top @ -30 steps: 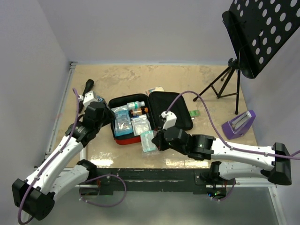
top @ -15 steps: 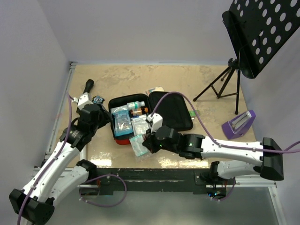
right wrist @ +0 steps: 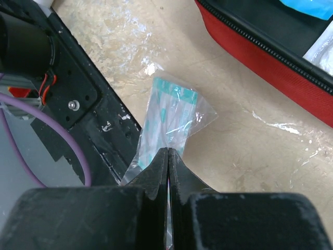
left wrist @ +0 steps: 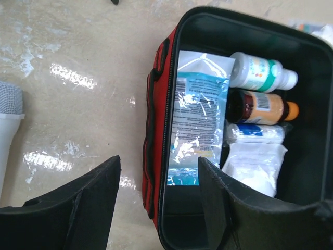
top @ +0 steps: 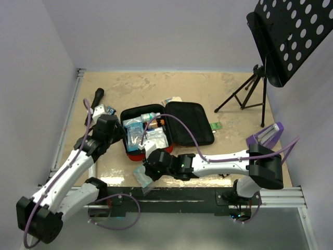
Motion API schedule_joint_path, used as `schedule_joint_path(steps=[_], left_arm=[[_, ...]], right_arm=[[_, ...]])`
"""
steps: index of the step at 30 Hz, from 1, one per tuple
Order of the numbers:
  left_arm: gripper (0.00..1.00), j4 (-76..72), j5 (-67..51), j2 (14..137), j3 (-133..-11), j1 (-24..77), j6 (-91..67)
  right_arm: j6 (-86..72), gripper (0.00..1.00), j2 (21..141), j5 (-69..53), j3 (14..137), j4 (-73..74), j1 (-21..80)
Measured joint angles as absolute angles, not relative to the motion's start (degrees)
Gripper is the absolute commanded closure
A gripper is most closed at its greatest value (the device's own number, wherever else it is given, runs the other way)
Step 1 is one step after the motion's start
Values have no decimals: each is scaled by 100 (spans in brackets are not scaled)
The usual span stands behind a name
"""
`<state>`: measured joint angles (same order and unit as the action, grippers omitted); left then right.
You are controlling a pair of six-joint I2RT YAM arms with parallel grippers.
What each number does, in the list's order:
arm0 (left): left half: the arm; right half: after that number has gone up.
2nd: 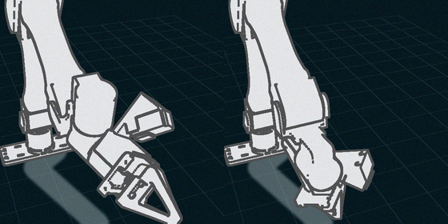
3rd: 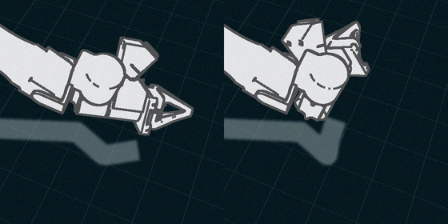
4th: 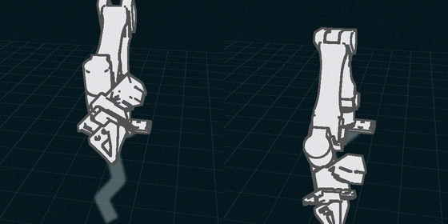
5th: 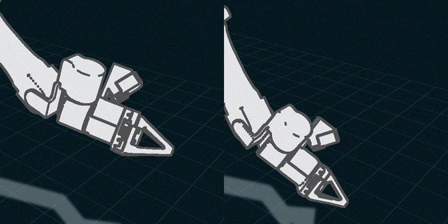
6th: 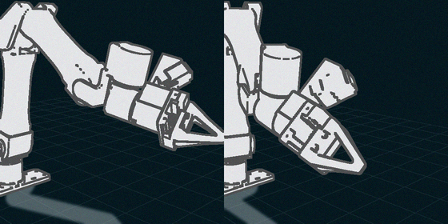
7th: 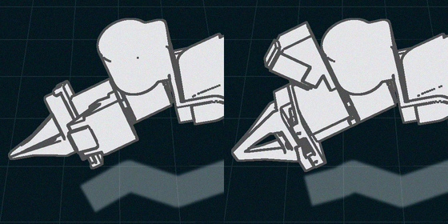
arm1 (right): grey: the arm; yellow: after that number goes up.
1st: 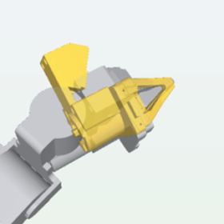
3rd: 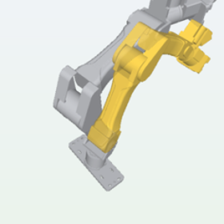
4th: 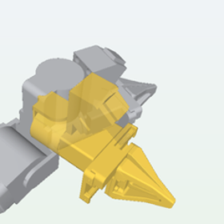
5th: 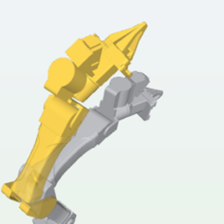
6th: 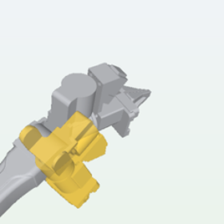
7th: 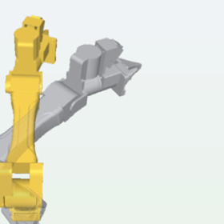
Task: Organize the medicine kit
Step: Place the medical item at the center of the board.
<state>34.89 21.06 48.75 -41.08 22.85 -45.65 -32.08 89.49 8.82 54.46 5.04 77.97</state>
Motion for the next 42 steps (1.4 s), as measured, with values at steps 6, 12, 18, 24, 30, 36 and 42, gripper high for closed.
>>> schedule_joint_path(steps=[6, 12, 18, 24, 30, 36, 42], left_arm=[[39, 3175, 1837, 6139, -4108, 2283, -4324], [41, 3055, 1793, 6746, -4248, 2276, -4119], [33, 3258, 2075, 6504, -4860, 2180, -4110], [32, 3402, 1975, 5734, -5684, 934, -4066], [32, 3675, 1892, 5457, -5719, 220, -4071], [32, 3879, 1876, 5304, -5599, 119, -4086], [32, 3874, 1874, 5310, -5596, 113, -4086]], right_arm=[[-3242, 100, 8895, 908, 5446, 460, 7795], [-3253, 100, 8844, 937, 5441, 401, 7795], [-3173, 100, 8842, 779, 5446, 45, 7795], [-2930, 100, 9098, 622, 6147, -128, 7795], [-2685, 100, 10022, 644, 7408, -316, 7767], [-2587, 69, 11093, 574, 8309, -303, 7516], [-2587, 26, 11590, 434, 8401, -314, 7011]])
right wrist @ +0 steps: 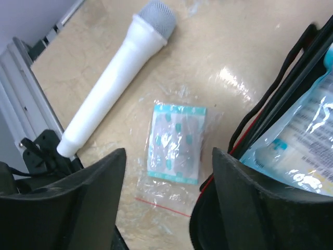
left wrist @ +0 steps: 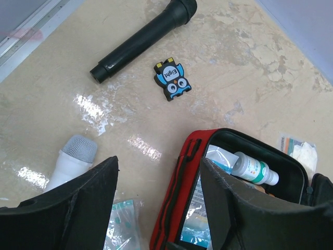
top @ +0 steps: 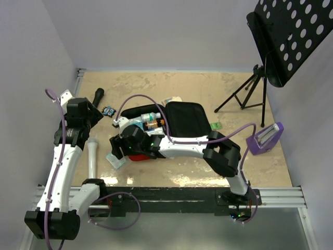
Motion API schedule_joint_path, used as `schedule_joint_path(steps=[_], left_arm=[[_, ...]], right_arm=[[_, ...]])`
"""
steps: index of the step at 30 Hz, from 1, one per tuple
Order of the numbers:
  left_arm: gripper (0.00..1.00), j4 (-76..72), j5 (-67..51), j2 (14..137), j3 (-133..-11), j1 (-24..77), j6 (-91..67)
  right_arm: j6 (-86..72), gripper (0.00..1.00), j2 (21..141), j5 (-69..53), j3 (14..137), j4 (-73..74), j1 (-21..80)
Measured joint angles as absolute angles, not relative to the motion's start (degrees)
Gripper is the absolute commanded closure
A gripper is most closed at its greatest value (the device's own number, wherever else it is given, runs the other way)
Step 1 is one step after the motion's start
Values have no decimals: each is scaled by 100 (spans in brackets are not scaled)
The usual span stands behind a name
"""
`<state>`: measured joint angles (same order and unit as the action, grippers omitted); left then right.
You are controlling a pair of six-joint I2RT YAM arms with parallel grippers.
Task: Organize the medicine kit
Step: Place the medical item at the center of the board, then pick up the medical item at the center of the board.
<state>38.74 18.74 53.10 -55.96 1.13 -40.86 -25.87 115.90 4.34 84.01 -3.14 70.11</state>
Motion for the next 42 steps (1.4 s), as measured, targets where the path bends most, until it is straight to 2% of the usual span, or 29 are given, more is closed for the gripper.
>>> schedule_joint_path(steps=[6, 10, 15, 23, 28, 34, 38, 42], left_arm=[[35, 3798, 1730, 5378, -5546, 113, -4075], [39, 3548, 1245, 5465, -5319, 108, -3999], [39, 3085, 460, 5806, -4755, 115, -3957], [32, 2471, -5, 6031, -4228, 534, -3981], [32, 2346, 207, 6984, -4346, 1100, -3959], [32, 2320, 499, 7153, -4320, 1103, -3964], [32, 2314, 602, 7061, -4318, 1103, -3964], [32, 2314, 631, 6917, -4305, 1103, -3962]], right_arm=[[-2611, 25, 11067, 346, 8252, -434, 6910], [-2698, 25, 10057, 543, 7896, -355, 6967], [-3118, 25, 8475, 1653, 7203, 244, 6882], [-4416, 25, 7017, 2864, 5092, 1809, 5859], [-4851, 25, 6368, 3028, 4521, 2296, 5054], [-4928, 24, 6394, 3096, 4423, 2115, 4095], [-4753, 23, 6923, 3055, 4434, 1734, 3041], [-4493, 12, 7876, 3050, 4650, 1496, 2357]])
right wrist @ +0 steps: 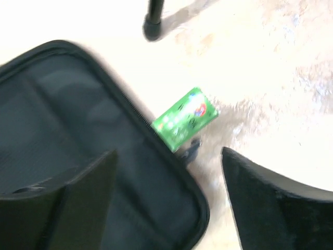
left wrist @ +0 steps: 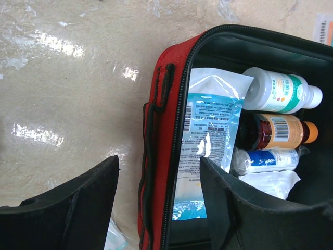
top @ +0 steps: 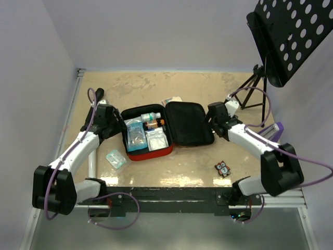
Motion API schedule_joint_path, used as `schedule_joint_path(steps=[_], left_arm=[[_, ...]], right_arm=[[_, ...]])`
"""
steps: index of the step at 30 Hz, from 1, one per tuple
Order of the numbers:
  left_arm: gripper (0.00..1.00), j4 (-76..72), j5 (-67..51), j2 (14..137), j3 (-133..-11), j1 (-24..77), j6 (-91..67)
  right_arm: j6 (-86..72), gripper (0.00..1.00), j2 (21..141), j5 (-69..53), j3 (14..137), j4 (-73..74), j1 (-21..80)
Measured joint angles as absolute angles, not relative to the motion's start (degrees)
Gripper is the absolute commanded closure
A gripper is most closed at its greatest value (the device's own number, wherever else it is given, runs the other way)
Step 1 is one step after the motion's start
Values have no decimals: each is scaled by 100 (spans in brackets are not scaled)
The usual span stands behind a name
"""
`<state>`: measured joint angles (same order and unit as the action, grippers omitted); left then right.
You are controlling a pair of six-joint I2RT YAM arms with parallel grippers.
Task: Organize the medicine kit
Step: Pick up the medical item at the center of the board.
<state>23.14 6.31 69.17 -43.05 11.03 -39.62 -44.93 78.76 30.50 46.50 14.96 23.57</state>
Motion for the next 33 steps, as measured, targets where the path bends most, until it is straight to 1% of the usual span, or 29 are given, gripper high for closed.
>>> schedule_joint_path(steps=[3, 7, 12, 16, 22, 24, 33], left_arm=[[31, 2316, 626, 6818, -4274, 1103, -3962], [31, 2309, 604, 6788, -4228, 1103, -3962], [31, 2294, 561, 6779, -4187, 1103, -3962], [31, 2283, 558, 6711, -4150, 1103, -3962], [31, 2274, 558, 6622, -4134, 1103, -3962], [31, 2274, 558, 6619, -4134, 1103, -3962], [31, 2274, 561, 6593, -4132, 1103, -3962]], right_arm=[[-4289, 10, 8337, 3028, 4766, 1321, 2213], [-4125, 9, 8602, 3015, 4908, 1192, 2152], [-4136, 11, 9214, 2987, 5443, 1098, 2025], [-4313, 11, 9524, 2873, 5489, 1114, 1953], [-4650, 13, 9682, 2757, 5489, 1162, 1896], [-4742, 17, 9684, 2733, 5489, 1157, 1863], [-4851, 14, 9660, 2746, 5518, 1203, 1793]])
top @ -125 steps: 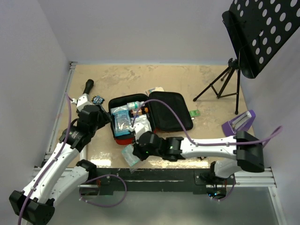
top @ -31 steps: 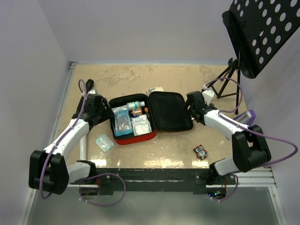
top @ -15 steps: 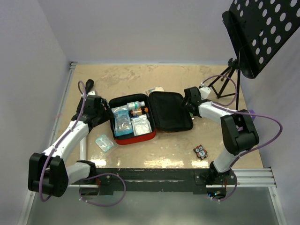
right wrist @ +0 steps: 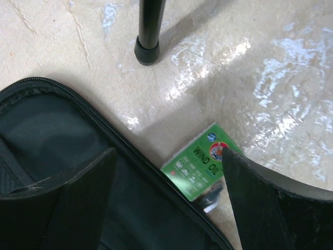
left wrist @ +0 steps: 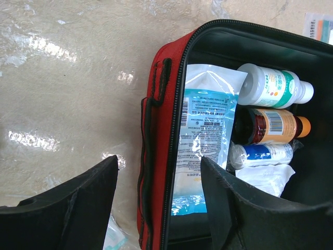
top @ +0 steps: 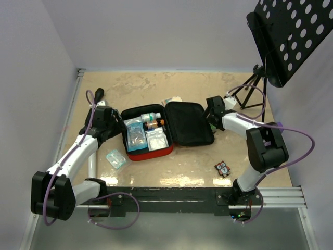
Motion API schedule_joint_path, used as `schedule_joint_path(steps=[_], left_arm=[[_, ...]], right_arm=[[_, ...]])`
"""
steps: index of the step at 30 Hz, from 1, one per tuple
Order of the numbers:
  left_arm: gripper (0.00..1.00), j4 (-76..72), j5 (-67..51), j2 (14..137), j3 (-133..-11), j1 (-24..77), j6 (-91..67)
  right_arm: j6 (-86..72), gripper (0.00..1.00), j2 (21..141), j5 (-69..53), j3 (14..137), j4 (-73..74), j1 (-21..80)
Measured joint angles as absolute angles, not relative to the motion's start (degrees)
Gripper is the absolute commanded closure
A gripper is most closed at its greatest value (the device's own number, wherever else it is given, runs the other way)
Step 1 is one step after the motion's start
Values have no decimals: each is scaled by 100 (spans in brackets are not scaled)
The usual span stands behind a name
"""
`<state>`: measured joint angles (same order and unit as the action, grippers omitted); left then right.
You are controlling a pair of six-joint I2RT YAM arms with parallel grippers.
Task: Organize the medicine kit
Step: Pick up the medical item at the center of the board.
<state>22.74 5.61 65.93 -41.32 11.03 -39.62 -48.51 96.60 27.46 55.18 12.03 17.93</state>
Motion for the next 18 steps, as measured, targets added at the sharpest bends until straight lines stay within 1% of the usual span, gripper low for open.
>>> schedule_joint_path(steps=[9, 18], left_arm=[[31, 2255, 552, 6558, -4128, 1103, -3962], [31, 2174, 467, 6514, -3986, 1103, -3964]], right_arm=[[-4521, 12, 8991, 2801, 5306, 1590, 1782], [-3819, 12, 9491, 2877, 5297, 1653, 1780]])
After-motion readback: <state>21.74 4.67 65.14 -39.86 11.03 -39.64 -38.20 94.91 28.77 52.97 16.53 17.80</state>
